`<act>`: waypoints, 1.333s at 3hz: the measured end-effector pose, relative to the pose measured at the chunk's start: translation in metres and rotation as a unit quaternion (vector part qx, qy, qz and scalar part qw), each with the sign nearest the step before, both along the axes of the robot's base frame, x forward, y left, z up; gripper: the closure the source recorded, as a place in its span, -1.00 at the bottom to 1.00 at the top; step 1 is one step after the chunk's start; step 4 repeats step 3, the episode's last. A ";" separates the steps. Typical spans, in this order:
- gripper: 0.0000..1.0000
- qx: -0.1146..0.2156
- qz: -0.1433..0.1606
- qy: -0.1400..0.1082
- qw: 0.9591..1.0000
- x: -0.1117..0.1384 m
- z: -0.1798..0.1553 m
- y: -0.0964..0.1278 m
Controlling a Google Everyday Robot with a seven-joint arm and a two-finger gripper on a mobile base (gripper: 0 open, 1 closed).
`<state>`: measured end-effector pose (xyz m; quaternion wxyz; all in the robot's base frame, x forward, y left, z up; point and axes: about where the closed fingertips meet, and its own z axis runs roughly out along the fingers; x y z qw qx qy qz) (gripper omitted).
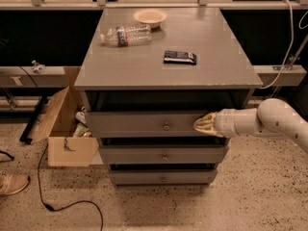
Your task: Close top drawer
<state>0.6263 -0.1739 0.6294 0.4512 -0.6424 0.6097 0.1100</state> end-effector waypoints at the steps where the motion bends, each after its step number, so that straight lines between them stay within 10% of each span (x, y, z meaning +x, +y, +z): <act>1: 1.00 0.004 -0.013 -0.008 1.000 0.008 0.007 -0.004; 4: 1.00 0.013 -0.031 0.000 0.999 -0.036 0.020 -0.030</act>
Offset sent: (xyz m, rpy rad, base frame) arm -0.0281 -0.0390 0.0266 0.0315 -0.0357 -0.0936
